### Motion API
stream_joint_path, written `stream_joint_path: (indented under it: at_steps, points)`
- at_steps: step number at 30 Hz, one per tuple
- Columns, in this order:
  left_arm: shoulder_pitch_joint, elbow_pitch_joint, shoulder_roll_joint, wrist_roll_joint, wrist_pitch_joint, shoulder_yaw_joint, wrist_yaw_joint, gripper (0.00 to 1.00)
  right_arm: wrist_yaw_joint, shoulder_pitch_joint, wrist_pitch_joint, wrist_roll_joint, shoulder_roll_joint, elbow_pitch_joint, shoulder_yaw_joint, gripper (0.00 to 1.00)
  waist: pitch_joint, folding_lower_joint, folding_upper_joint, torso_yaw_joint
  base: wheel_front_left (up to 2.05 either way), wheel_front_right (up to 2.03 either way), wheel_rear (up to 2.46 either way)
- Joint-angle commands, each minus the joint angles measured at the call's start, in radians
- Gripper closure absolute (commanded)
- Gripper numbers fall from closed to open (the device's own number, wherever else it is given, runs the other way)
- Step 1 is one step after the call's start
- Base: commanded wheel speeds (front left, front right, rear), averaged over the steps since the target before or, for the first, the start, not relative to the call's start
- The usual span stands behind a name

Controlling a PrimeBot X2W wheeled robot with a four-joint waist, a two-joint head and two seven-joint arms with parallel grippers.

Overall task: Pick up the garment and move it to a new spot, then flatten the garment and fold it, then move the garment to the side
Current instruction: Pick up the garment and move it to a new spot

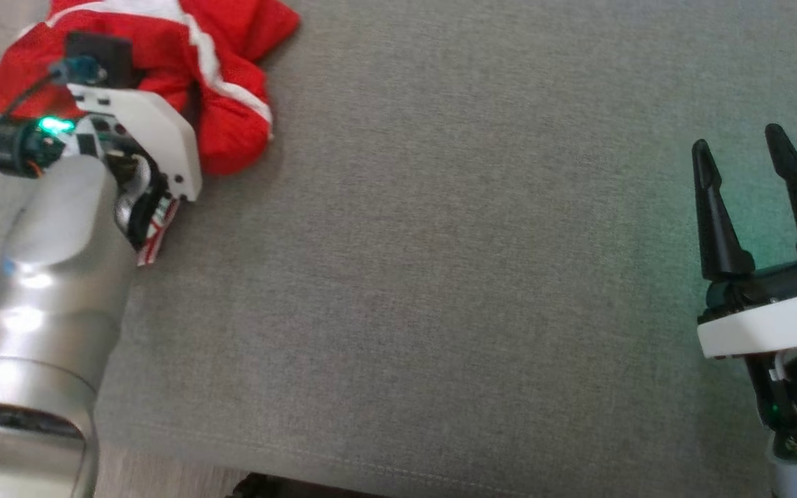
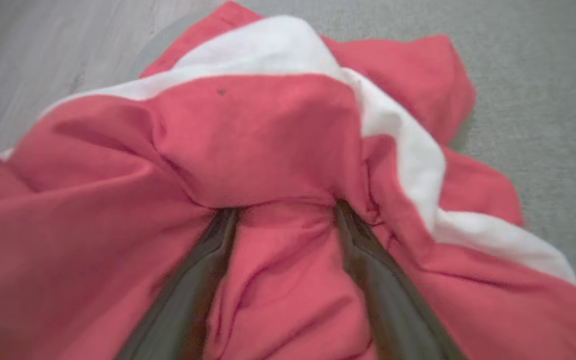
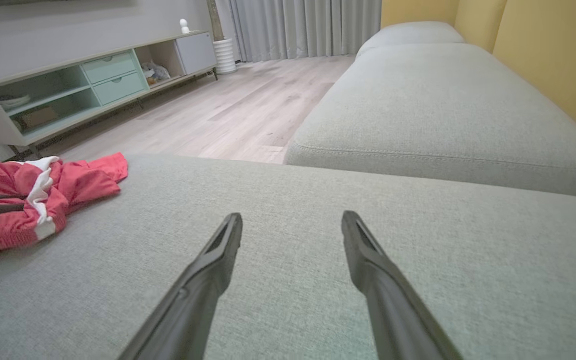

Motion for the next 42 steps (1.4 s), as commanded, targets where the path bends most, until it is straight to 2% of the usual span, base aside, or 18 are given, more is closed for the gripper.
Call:
stream_joint_path:
  at_steps: [1, 3, 5, 10, 19, 24, 26, 35, 39, 40, 42]
  points:
    - [-0.034, 0.007, 0.057, -0.010, 0.028, 0.008, -0.005, 0.00, -0.001, -0.018, -0.012, 0.009, -0.010, -0.029, 0.024, 0.00, 0.021, -0.0002, 0.0001, -0.023, 0.00, 0.00, 0.00]
    - [-0.048, 0.030, 0.060, -0.026, 0.062, -0.007, -0.005, 0.00, -0.001, -0.022, -0.019, 0.010, -0.008, -0.021, 0.024, 0.00, 0.024, -0.0002, 0.0001, -0.030, 0.00, 0.00, 0.00]
    - [-0.061, 0.035, 0.072, -0.036, 0.063, -0.018, -0.006, 1.00, -0.001, -0.027, -0.026, 0.011, -0.006, -0.014, 0.024, 0.00, 0.025, -0.0002, 0.0001, -0.035, 0.00, 0.00, 0.00]
    - [-0.073, 0.034, 0.104, -0.043, -0.034, -0.011, -0.002, 1.00, -0.001, -0.034, -0.046, 0.012, 0.006, 0.008, 0.019, 0.00, 0.001, -0.0002, 0.0001, -0.042, 0.00, 0.00, 0.00]
    - [-0.004, -0.024, 0.125, -0.086, -0.275, 0.057, 0.052, 1.00, -0.001, 0.005, -0.077, 0.011, 0.044, 0.061, 0.008, 0.00, -0.141, -0.0002, 0.0001, -0.028, 0.00, 0.00, 0.00]
    - [0.063, -0.106, 0.130, -0.091, -0.371, 0.071, 0.084, 1.00, -0.001, 0.036, -0.081, 0.007, 0.064, 0.077, 0.004, 0.00, -0.226, -0.0002, 0.0001, -0.025, 0.00, 0.00, 0.00]
    - [0.117, -0.186, 0.126, -0.090, -0.403, 0.069, 0.101, 1.00, -0.001, 0.057, -0.081, 0.005, 0.076, 0.079, 0.002, 0.00, -0.268, -0.0002, 0.0001, -0.033, 0.00, 0.00, 0.00]
    - [0.344, -0.542, 0.085, -0.080, -0.366, 0.012, 0.175, 1.00, -0.001, 0.100, -0.073, 0.001, 0.098, 0.072, -0.005, 0.00, -0.336, -0.0002, 0.0001, -0.127, 0.00, 0.00, 0.00]
    - [0.397, -0.666, 0.048, -0.071, -0.318, -0.049, 0.180, 1.00, -0.001, 0.099, -0.069, 0.002, 0.101, 0.067, -0.003, 0.00, -0.330, -0.0002, 0.0001, -0.204, 0.00, 0.00, 0.00]
    - [0.397, -0.666, 0.048, -0.071, -0.318, -0.049, 0.180, 1.00, -0.001, 0.099, -0.069, 0.002, 0.101, 0.067, -0.003, 0.00, -0.330, -0.0002, 0.0001, -0.204, 0.00, 0.00, 0.00]
    - [0.399, -0.701, 0.025, -0.064, -0.294, -0.085, 0.173, 1.00, -0.001, 0.093, -0.069, 0.004, 0.102, 0.067, -0.002, 0.00, -0.322, -0.0002, 0.0001, -0.250, 0.00, 0.00, 0.00]
